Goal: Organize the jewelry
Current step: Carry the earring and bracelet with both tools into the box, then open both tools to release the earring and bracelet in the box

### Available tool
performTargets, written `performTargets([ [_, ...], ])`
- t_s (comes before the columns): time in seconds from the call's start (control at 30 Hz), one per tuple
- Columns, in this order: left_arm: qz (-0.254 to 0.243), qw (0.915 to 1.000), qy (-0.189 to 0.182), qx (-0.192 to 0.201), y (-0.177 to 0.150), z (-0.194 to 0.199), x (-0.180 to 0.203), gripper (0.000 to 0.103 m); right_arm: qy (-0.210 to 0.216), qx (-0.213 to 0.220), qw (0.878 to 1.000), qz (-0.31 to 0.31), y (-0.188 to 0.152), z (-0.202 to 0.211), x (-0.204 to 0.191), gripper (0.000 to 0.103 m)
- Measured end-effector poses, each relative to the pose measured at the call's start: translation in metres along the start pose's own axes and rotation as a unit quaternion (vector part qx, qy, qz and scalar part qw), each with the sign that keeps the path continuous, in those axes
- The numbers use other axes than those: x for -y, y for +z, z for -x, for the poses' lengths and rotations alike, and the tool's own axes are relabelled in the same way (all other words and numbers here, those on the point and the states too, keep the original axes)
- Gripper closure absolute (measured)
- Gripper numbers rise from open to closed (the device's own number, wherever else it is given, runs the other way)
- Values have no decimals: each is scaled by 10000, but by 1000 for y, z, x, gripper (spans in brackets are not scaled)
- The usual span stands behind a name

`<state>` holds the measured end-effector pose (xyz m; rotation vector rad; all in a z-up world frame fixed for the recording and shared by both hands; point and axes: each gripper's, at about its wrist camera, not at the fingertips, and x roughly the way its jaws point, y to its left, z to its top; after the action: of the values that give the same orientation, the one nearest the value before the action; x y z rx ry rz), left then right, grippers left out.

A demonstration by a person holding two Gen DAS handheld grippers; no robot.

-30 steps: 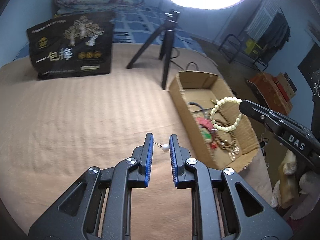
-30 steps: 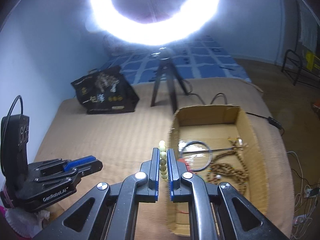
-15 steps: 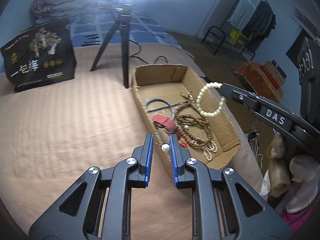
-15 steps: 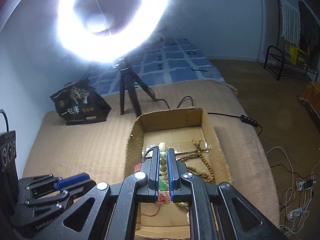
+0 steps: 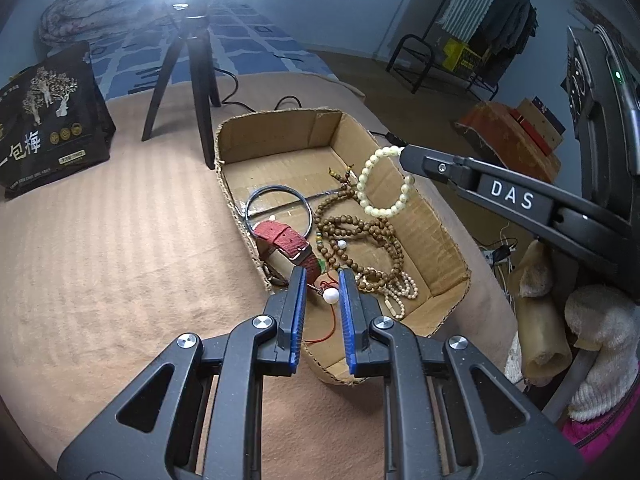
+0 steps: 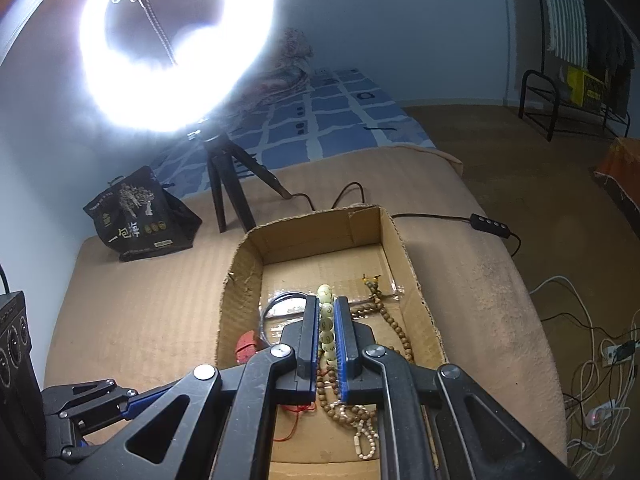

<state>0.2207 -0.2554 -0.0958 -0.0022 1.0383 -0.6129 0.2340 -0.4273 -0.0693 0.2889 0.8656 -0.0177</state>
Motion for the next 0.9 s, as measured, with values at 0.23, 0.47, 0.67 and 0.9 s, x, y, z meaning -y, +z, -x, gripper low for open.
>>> performTargets([
  [0.23, -151, 9998, 78, 36, -1, -4, 8, 88, 15, -63, 10000, -67, -2, -6, 8, 98],
  [0.47, -257, 9995, 140, 84, -1, -4, 14, 88, 33, -91, 9999, -50, -3, -6, 7, 97],
  [0.67, -319, 9992, 204, 89, -1, -3, 16, 80, -54, -5, 10000, -32, -2, -4, 5, 60],
  [0.9, -360, 9985, 357, 213, 0, 3, 18, 52, -174, 114, 9998, 2, -1, 1, 2, 20],
])
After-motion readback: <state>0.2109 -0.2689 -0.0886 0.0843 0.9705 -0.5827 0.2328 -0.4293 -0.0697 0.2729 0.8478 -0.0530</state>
